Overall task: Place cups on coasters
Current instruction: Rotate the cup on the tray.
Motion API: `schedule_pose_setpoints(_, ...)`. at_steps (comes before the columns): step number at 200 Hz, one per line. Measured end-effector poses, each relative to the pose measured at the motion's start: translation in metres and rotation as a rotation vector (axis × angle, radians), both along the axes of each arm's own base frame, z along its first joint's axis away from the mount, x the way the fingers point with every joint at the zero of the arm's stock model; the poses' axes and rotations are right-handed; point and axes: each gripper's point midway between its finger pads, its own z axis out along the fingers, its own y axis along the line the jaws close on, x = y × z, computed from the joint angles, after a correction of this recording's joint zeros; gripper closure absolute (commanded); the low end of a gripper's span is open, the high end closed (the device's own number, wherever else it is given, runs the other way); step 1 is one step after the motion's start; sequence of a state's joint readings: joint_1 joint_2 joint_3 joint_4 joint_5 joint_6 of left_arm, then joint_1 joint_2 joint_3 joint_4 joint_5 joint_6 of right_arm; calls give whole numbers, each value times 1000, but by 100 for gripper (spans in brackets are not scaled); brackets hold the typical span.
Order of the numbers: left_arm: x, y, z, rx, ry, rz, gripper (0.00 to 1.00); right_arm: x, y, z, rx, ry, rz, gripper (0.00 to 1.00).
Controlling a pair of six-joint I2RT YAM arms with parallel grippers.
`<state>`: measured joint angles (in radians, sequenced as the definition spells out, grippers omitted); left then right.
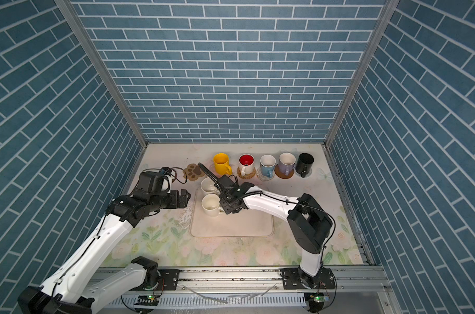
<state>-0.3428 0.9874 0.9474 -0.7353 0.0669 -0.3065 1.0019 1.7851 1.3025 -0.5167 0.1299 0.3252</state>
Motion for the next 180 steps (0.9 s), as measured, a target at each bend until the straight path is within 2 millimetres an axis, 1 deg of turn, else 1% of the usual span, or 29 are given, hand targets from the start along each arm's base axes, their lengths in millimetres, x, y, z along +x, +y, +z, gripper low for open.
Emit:
schedule_pose_setpoints(28,0,1,0,2,-1,3,1,-16,15,4,27,-12,24,48)
schedule_pose_setpoints(67,0,1,0,5,-2,5,1,-32,29,6,49,-19,47,48)
schedule_pose_setpoints(93,0,1,0,6,-2,6,1,-37,37,9,74,-22,52,48)
schedule_pose_setpoints(116,1,1,-1,9,2,7,1,-38,41,10,90,-25,46,49)
schedule_pose_setpoints(131,1,0,-4,13,11,4,1,-37,40,9,98,-33,38,50)
schedule_pose_setpoints(155,-1,-10,-8,35,20,-17,2,-37,27,6,96,-49,22,50)
schedule_pose_setpoints(164,-4,-16,-10,49,21,-31,4,-36,21,8,101,-55,13,51)
schedule_pose_setpoints(180,-8,-27,-15,65,35,-54,9,-35,12,19,131,-71,-4,51)
